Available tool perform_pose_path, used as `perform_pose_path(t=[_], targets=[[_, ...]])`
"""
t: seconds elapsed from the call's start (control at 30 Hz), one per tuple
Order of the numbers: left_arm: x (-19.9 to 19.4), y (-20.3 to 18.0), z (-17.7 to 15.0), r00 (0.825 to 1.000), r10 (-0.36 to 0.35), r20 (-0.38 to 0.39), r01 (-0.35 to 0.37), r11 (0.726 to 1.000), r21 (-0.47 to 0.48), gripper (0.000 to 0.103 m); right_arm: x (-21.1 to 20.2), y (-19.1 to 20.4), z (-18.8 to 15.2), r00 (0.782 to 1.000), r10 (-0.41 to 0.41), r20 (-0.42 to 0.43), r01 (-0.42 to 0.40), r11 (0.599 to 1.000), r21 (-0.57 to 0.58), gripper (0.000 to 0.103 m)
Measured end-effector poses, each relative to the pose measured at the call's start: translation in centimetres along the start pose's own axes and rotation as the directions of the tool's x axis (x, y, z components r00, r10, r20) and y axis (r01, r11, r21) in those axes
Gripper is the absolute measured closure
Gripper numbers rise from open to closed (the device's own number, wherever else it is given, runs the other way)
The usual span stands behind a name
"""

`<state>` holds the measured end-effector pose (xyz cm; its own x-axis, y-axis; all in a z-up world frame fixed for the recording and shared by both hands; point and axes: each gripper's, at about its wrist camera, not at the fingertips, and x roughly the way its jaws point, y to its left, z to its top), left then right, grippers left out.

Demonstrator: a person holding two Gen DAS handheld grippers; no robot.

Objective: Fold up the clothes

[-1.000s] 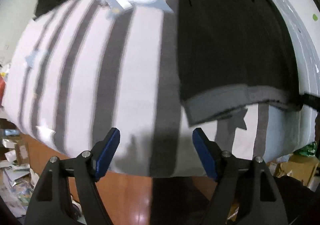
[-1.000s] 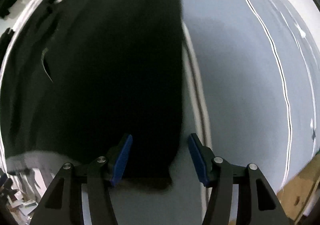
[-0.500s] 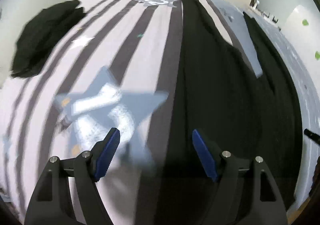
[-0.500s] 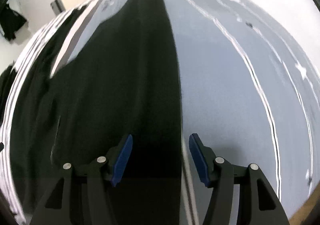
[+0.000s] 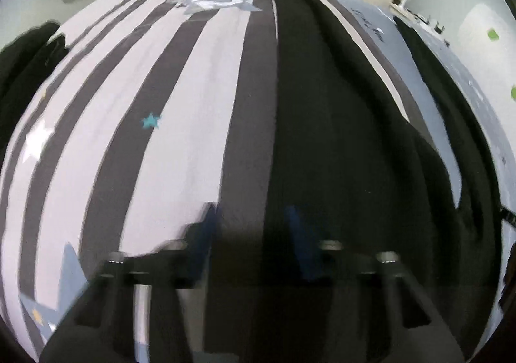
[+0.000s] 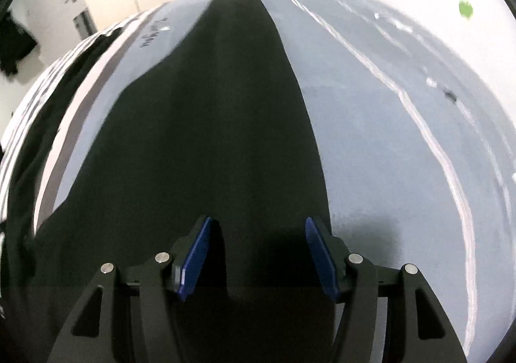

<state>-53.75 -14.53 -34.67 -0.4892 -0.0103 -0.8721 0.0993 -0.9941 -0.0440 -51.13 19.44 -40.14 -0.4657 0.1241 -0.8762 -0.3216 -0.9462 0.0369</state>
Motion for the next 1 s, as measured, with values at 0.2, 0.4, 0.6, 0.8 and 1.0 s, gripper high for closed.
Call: perform_pose_path(t=[0.2,0.4,0.6,0.8,1.0], targets=[[-1.9,8.4,0.7,0.987,0.158,-0.007,-0.157,0.972,-0.172,0.103,0.0,0.1,-1.0,1.000,-0.006,0.016,0.006,0.999,-0.040,0.041],[-2.6,5.9,1.4,0.992,-0.129,-0.004,0.127,0.981,-0.147,0.058,-0.4,-0.5,-0.4,1.000,-0.022,0.007,0.022,1.000,0.002,0.041],[0.2,1.4,2.1,0.983,-0.181,-0.039,0.175,0.977,-0.124,0.034,0.0,-0.7,-0.8,0.999,-0.035,-0.005,0.035,0.999,0.005,0.034],[-0.5,0.4,2.6,0.994,-0.100,-0.033,0.099,0.995,-0.030,0.102,0.3,-1.1,-0.9,1.000,-0.021,-0.008,0.021,1.000,0.007,0.035],[-3.8,5.5,3.9,0.999,-0.026,0.027,0.029,0.990,-0.140,0.102,0.8,-2.0,0.0,1.000,0.002,-0.018,-0.002,1.000,0.015,0.039]])
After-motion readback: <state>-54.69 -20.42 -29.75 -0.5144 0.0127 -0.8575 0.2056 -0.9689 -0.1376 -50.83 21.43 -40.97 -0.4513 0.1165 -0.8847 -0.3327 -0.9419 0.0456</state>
